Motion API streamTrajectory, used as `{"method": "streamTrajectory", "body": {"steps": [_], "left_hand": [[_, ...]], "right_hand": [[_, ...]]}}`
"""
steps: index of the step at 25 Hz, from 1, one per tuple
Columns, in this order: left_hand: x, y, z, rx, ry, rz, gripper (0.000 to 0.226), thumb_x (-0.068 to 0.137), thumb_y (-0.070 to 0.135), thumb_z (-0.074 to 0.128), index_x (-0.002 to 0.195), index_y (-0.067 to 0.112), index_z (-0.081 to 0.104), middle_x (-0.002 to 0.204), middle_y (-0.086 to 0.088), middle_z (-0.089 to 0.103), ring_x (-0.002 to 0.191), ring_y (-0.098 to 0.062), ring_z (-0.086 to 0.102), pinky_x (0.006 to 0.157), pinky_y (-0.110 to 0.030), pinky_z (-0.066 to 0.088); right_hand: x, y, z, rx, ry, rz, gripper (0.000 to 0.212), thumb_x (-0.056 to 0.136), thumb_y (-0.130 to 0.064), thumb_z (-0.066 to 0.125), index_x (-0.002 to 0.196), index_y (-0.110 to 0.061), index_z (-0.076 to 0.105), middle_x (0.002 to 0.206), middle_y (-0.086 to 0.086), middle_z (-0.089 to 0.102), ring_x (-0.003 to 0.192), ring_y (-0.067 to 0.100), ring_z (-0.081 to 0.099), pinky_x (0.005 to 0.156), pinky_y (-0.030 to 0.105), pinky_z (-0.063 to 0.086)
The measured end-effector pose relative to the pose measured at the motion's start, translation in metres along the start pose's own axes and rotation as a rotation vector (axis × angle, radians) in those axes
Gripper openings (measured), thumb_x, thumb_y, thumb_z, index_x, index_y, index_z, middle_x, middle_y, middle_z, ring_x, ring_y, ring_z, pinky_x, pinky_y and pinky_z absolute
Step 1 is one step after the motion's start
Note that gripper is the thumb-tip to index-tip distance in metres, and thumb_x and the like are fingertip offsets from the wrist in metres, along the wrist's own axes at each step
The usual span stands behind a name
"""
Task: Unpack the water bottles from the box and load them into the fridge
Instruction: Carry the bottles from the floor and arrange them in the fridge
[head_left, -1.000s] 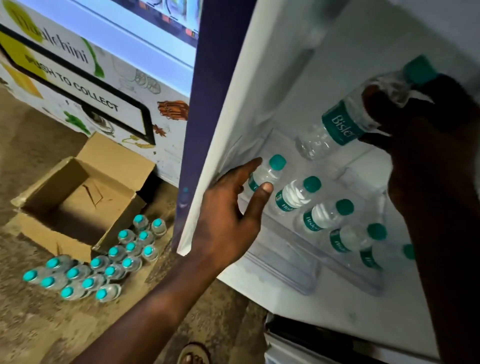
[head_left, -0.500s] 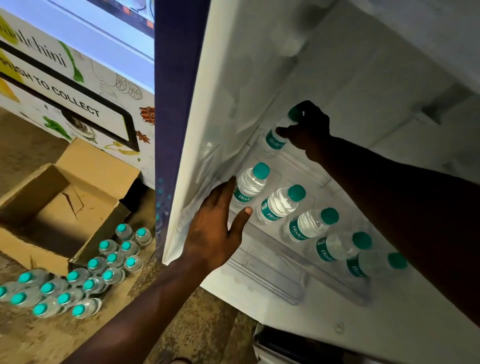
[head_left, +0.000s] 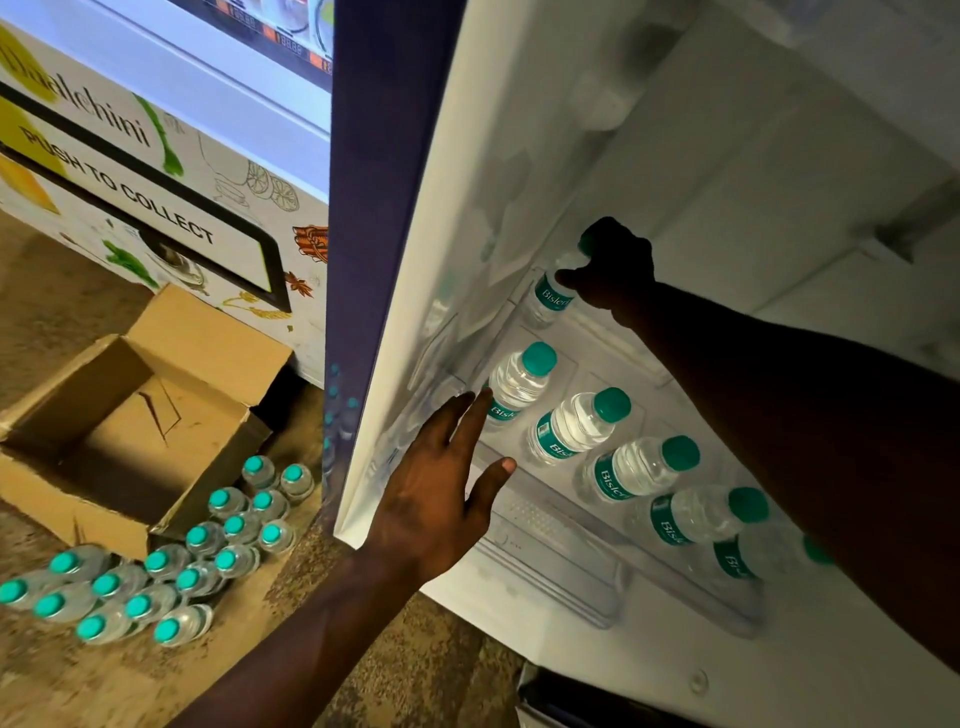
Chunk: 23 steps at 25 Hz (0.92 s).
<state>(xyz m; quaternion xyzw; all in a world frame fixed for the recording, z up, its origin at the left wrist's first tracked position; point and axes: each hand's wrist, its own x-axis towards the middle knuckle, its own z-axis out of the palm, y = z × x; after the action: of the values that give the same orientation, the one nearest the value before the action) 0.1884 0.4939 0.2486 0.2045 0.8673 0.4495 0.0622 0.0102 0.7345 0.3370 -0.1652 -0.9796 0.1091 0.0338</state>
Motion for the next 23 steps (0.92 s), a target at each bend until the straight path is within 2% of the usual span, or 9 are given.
{"method": "streamTrajectory", "body": {"steps": [2,4,6,9,12,14,17,19,23], "left_hand": [[-0.004,0.003,-0.002,0.008,-0.002,0.001,0.07,0.099,0.052,0.048,0.159,0.03,0.019,0.162,0.004,0.027,0.148,-0.014,0.025,0.116,-0.019,0.021],[-0.008,0.005,-0.004,0.004,0.007,0.014,0.069,0.099,0.052,0.047,0.159,0.031,0.019,0.162,0.007,0.026,0.149,-0.011,0.022,0.112,-0.013,0.013],[-0.013,0.006,-0.006,-0.03,0.012,0.016,0.068,0.099,0.052,0.047,0.158,0.032,0.02,0.162,0.009,0.027,0.149,-0.009,0.022,0.113,-0.014,0.017],[-0.026,0.007,-0.012,-0.077,0.018,0.009,0.066,0.099,0.053,0.049,0.157,0.033,0.024,0.16,0.012,0.031,0.146,-0.006,0.028,0.115,-0.02,0.029],[-0.048,0.01,-0.021,-0.085,0.043,0.014,0.061,0.099,0.05,0.052,0.154,0.033,0.032,0.151,0.018,0.041,0.134,0.007,0.036,0.104,0.0,0.025],[-0.072,0.009,-0.031,-0.112,0.044,-0.021,0.055,0.099,0.049,0.053,0.15,0.034,0.04,0.143,0.021,0.048,0.123,0.011,0.044,0.096,0.004,0.028],[-0.112,-0.01,-0.042,-0.142,0.002,-0.06,0.048,0.099,0.047,0.054,0.145,0.036,0.046,0.138,0.021,0.053,0.11,0.004,0.057,0.094,-0.009,0.041],[-0.14,-0.03,-0.052,-0.16,0.006,-0.119,0.046,0.099,0.044,0.056,0.143,0.036,0.048,0.136,0.021,0.055,0.12,0.004,0.053,0.1,-0.022,0.045],[-0.178,-0.075,-0.076,-0.169,0.004,-0.206,0.046,0.098,0.043,0.054,0.142,0.03,0.051,0.137,0.015,0.057,0.126,0.0,0.052,0.102,-0.033,0.048]], "right_hand": [[-0.004,-0.004,-0.004,0.038,-0.025,0.024,0.07,0.08,-0.044,0.082,0.131,-0.008,0.05,0.129,0.009,0.063,0.12,0.027,0.061,0.099,0.029,0.046],[-0.017,-0.012,-0.014,0.158,0.024,0.104,0.072,0.081,-0.042,0.081,0.137,-0.01,0.048,0.133,0.01,0.062,0.122,0.026,0.061,0.099,0.028,0.046],[-0.042,-0.024,-0.028,0.237,0.169,0.14,0.066,0.084,-0.042,0.078,0.137,-0.012,0.051,0.132,0.009,0.064,0.119,0.023,0.062,0.096,0.024,0.045],[-0.099,-0.041,-0.041,0.378,0.341,0.068,0.053,0.083,-0.041,0.078,0.126,-0.016,0.06,0.119,0.001,0.069,0.104,0.016,0.067,0.092,0.025,0.052],[-0.165,-0.057,-0.039,0.456,0.408,0.017,0.039,0.085,-0.038,0.077,0.116,-0.018,0.065,0.104,-0.013,0.068,0.085,-0.001,0.064,0.077,0.007,0.049],[-0.211,-0.069,-0.028,0.539,0.413,0.039,0.027,0.087,-0.034,0.075,0.109,-0.021,0.066,0.096,-0.016,0.066,0.081,-0.005,0.063,0.074,0.008,0.05],[-0.275,-0.089,-0.001,0.635,0.38,0.077,0.014,0.087,-0.026,0.074,0.099,-0.021,0.068,0.087,-0.014,0.069,0.078,0.003,0.067,0.066,0.024,0.056],[-0.309,-0.108,0.023,0.659,0.346,0.062,0.007,0.087,-0.023,0.072,0.094,-0.023,0.069,0.081,-0.012,0.069,0.072,0.007,0.066,0.061,0.03,0.054],[-0.35,-0.154,0.059,0.722,0.239,0.025,0.012,0.086,-0.016,0.073,0.089,-0.027,0.067,0.081,-0.013,0.068,0.074,0.009,0.065,0.063,0.029,0.052]]}}
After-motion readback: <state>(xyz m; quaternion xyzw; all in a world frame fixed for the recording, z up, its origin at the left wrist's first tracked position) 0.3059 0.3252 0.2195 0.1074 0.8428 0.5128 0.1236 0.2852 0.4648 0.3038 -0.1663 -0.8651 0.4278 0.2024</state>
